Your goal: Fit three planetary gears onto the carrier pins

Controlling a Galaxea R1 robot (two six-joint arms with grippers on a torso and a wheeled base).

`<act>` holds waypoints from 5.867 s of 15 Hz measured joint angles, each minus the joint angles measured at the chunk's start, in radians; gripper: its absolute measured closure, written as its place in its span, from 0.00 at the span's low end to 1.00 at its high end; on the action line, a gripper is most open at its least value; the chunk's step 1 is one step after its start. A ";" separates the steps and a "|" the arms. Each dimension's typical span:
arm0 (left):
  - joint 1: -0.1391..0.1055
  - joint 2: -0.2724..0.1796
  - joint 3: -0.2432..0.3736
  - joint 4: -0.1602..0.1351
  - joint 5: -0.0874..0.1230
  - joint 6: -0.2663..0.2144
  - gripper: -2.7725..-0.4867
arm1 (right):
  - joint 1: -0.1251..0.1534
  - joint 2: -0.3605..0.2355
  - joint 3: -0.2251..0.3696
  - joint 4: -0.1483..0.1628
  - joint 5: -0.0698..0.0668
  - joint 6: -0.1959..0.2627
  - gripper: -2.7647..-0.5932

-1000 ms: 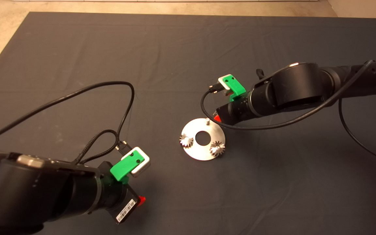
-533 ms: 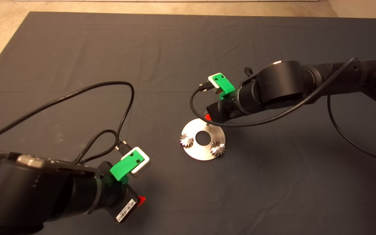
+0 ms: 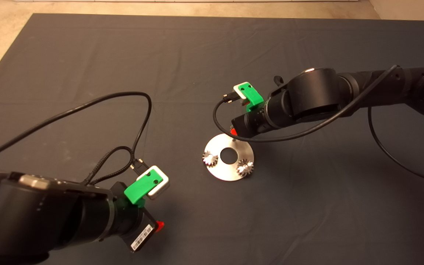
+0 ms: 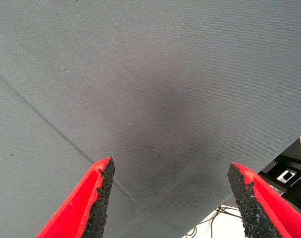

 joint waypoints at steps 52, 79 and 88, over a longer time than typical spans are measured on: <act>0.000 0.000 0.000 0.000 0.000 0.000 0.51 | -0.041 0.030 -0.067 0.000 0.012 -0.007 0.85; 0.000 0.000 0.000 0.000 0.000 0.000 0.51 | -0.038 0.060 -0.104 0.006 -0.028 -0.060 0.86; 0.000 0.000 0.000 0.000 0.000 0.000 0.51 | -0.036 0.060 -0.104 0.013 -0.029 -0.060 0.86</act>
